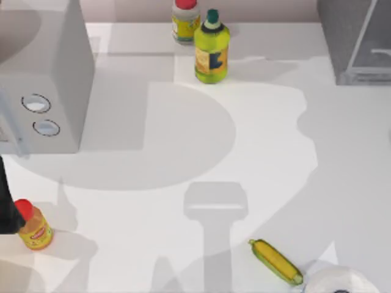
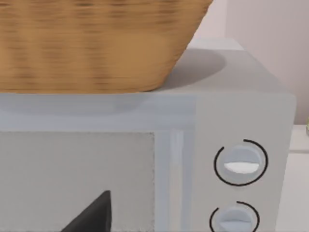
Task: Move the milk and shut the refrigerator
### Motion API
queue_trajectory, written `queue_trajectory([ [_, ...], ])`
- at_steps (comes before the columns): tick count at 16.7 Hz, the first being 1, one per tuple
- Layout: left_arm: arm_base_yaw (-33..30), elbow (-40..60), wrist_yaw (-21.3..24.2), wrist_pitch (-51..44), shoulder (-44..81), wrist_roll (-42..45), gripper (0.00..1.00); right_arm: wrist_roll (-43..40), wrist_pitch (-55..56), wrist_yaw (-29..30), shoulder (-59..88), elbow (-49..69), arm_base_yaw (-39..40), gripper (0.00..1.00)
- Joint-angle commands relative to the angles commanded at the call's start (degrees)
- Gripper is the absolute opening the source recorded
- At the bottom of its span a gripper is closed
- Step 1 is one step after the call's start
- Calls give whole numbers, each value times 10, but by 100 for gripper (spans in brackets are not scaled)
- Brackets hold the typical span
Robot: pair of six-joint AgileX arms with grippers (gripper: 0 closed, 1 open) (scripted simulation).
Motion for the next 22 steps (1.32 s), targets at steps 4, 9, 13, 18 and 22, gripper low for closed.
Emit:
queue_trajectory([
  [4,0,0,0,0,0,0,100,1,-4,0,-18,-9,4,100],
  [9,0,0,0,0,0,0,100,10,-38,14,-160,-90,19,100],
  [13,0,0,0,0,0,0,100,12,-86,39,-349,-201,35,100],
  [18,0,0,0,0,0,0,100,1,-164,76,-662,-375,60,100],
  [22,0,0,0,0,0,0,100,-3,-234,103,-922,-526,84,100],
])
